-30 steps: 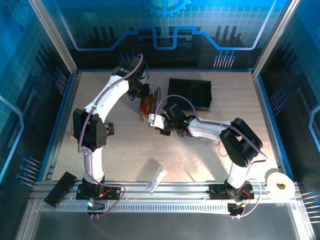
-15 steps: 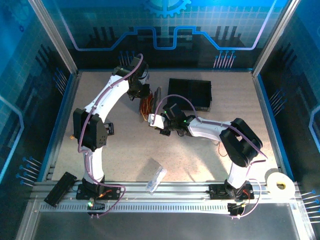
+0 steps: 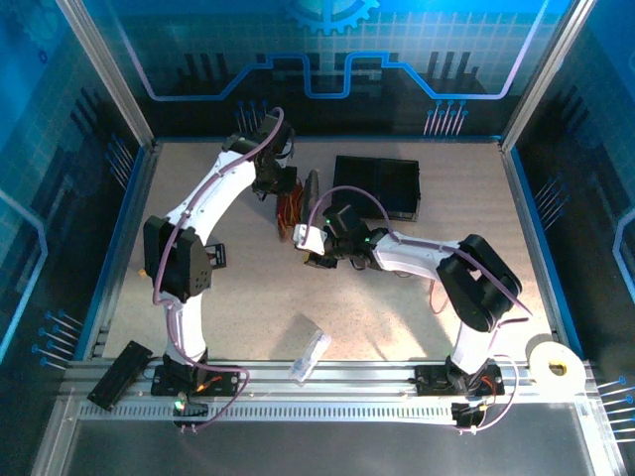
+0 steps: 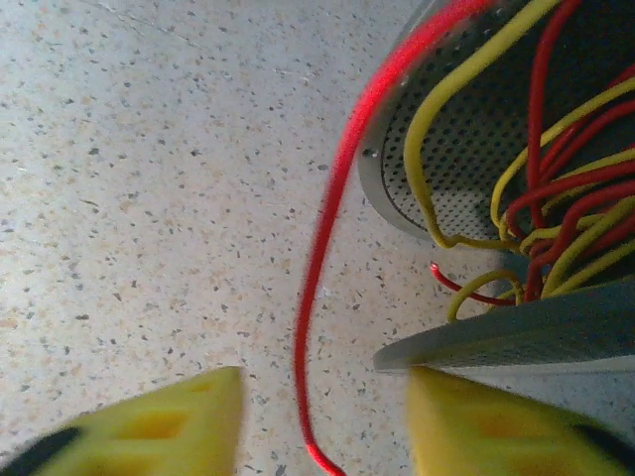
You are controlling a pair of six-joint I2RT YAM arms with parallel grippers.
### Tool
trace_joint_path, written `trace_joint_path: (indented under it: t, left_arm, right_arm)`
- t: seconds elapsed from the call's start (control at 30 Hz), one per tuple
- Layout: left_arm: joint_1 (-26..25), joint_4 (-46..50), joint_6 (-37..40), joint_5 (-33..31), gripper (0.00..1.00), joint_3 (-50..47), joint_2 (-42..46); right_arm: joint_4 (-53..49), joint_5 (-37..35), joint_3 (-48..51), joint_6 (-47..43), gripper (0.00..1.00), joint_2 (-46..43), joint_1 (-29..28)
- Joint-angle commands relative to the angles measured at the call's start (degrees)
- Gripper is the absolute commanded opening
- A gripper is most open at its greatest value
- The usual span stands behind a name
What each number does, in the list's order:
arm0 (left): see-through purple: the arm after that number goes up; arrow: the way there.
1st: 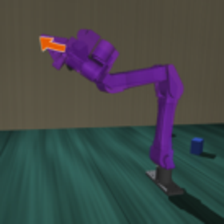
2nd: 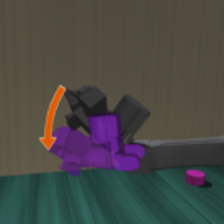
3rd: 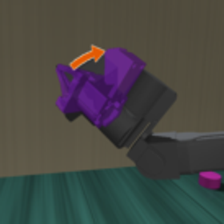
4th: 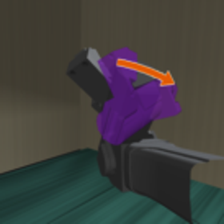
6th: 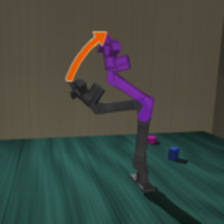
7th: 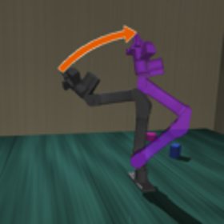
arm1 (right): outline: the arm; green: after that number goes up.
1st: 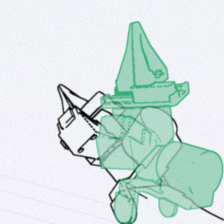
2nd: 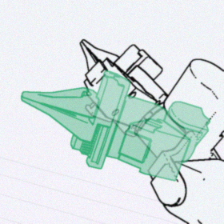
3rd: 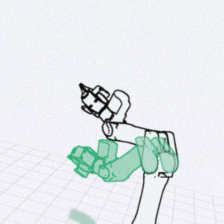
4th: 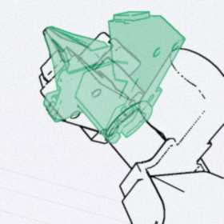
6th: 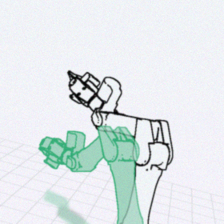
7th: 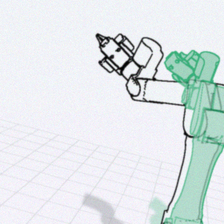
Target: Wrap the cables
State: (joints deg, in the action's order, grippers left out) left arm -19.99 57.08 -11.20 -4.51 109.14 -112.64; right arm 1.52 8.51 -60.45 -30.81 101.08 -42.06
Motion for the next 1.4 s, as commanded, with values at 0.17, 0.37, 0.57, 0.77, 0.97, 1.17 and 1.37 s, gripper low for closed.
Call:
trace_joint_path:
  t: [0.17,0.37,0.57,0.77,0.97,1.17,1.37]
  left_arm:
    - [3.09,-11.67,-5.47,1.93,0.00,-10.34,15.94]
    - [3.90,-13.81,-7.57,1.35,0.00,-13.74,22.81]
    - [3.90,-19.87,-11.46,1.59,0.00,-18.21,29.52]
    - [3.90,-22.51,-11.39,0.07,0.00,-19.50,33.05]
    - [3.90,-24.76,-11.15,-2.03,0.00,-21.54,35.77]
    - [3.82,-25.52,-10.87,-1.51,0.00,-22.58,36.62]
    - [3.82,-25.36,-10.53,-0.69,0.00,-23.60,37.22]
  right_arm:
    - [1.39,5.55,7.03,18.24,0.92,-18.48,0.14]
    - [0.31,4.30,8.15,42.65,1.00,-29.78,2.53]
    - [3.90,11.57,11.74,61.18,1.00,-38.23,6.28]
    - [9.77,24.86,16.73,80.66,0.93,-39.96,12.71]
    - [13.49,18.36,27.11,97.75,0.93,-44.11,12.35]
    - [7.50,9.19,27.95,111.99,0.92,-44.82,8.18]
    - [13.59,3.10,32.45,125.34,0.91,-41.15,9.58]
